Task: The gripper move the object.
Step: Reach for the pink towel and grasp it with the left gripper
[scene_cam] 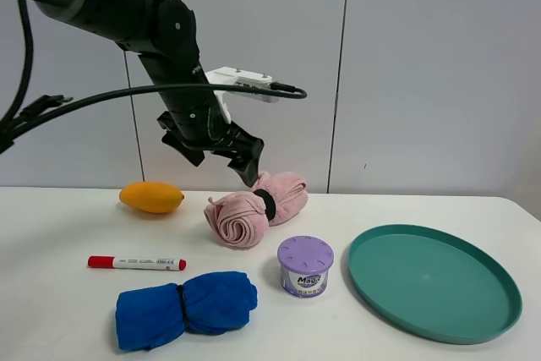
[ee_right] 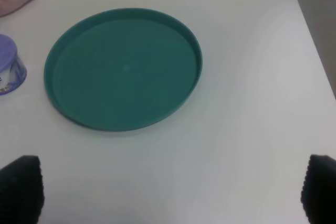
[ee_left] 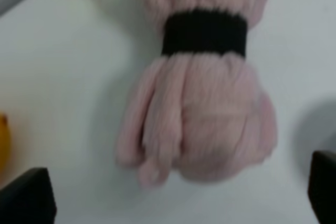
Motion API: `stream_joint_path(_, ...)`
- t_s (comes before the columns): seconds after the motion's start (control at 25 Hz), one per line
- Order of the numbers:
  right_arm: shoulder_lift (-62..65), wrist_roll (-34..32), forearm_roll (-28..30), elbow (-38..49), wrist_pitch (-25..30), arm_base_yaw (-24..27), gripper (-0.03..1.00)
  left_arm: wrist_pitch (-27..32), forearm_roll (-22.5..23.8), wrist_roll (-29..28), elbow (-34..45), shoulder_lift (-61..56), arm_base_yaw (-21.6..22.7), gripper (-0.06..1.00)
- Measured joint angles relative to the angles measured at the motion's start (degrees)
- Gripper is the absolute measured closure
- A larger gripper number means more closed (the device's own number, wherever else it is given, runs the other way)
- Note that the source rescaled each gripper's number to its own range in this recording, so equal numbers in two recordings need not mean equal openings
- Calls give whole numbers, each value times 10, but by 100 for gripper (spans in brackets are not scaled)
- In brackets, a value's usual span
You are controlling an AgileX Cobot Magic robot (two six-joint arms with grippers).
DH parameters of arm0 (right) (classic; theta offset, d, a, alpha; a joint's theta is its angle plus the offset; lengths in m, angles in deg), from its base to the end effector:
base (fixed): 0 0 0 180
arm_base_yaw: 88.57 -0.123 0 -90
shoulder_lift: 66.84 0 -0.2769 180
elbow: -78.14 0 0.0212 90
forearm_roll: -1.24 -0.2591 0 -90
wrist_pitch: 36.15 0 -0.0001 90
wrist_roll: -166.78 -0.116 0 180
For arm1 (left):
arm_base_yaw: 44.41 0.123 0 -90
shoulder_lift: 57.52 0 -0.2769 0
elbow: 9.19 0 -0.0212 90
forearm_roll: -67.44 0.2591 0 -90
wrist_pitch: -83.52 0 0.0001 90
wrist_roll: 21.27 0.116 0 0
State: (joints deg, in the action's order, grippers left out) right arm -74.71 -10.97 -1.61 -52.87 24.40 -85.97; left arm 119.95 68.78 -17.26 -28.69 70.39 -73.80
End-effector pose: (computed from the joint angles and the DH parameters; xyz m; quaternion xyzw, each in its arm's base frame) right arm 0.0341 0.0035 0.2669 0.0018 0.8542 0.0029 0.5199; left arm 0.4272 -0.2388 0.1849 0.2805 0.9111 -0.0571 0.2967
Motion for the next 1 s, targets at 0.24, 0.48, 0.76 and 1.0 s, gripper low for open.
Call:
stream_joint_path(0.24,0,0,0,0,0,0,-3,16,3,0,-109,66,-23,-1)
stream_joint_path(0.48,0,0,0,0,0,0,-3,39,4,4,-168,122,-33,-1)
stream_joint_path(0.76,0,0,0,0,0,0,-3,31,4,13,-195,171,-34,-1)
stream_joint_path(1.0,0,0,0,0,0,0,-3,8,8,21,-199,200,-32,-1)
